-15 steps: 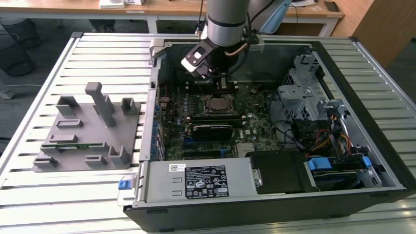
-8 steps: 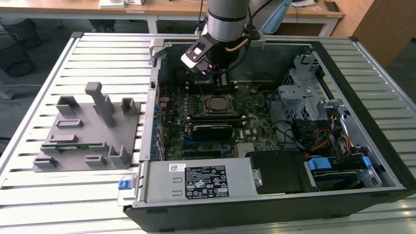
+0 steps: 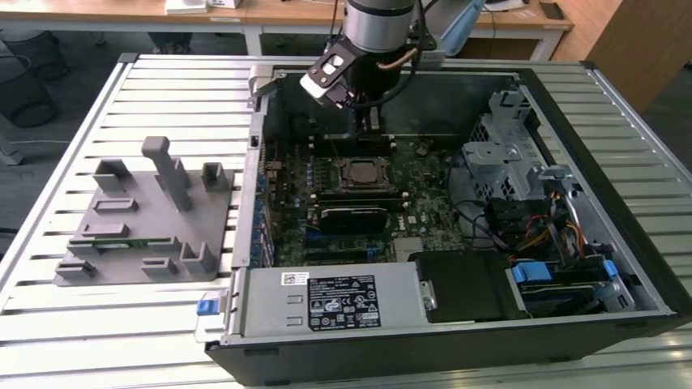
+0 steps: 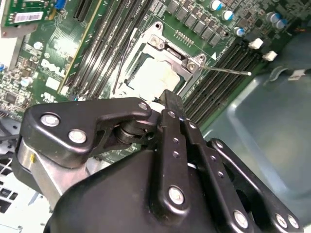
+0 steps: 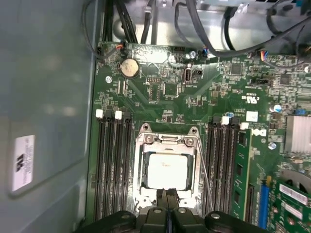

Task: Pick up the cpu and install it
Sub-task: 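Install the first cpu locking lever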

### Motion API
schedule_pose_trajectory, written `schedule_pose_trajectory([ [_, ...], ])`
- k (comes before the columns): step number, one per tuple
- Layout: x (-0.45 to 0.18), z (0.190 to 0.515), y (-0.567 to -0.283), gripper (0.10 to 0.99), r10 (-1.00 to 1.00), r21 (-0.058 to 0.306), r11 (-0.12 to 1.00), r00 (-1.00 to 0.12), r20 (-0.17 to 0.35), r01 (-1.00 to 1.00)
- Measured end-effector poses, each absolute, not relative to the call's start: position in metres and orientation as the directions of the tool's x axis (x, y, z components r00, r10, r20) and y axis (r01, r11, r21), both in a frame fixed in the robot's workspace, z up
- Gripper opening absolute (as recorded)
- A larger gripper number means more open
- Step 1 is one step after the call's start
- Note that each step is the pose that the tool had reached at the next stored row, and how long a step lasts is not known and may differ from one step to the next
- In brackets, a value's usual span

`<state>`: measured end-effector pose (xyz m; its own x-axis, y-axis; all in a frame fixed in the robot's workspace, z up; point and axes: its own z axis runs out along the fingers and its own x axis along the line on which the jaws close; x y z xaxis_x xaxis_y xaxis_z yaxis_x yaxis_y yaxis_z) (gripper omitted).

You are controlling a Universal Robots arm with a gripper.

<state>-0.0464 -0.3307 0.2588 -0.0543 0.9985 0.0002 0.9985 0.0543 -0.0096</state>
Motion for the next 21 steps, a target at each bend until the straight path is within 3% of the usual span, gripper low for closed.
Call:
schedule_pose_trajectory([
  [8, -0.0465, 0.2638, -0.3307, 0.106, 0.998, 0.001, 0.07, -0.07, 0.0, 0.998],
  [21, -0.0466, 0.2617, -0.3307, 0.106, 0.956, 0.001, 0.292, -0.292, 0.0, 0.956],
])
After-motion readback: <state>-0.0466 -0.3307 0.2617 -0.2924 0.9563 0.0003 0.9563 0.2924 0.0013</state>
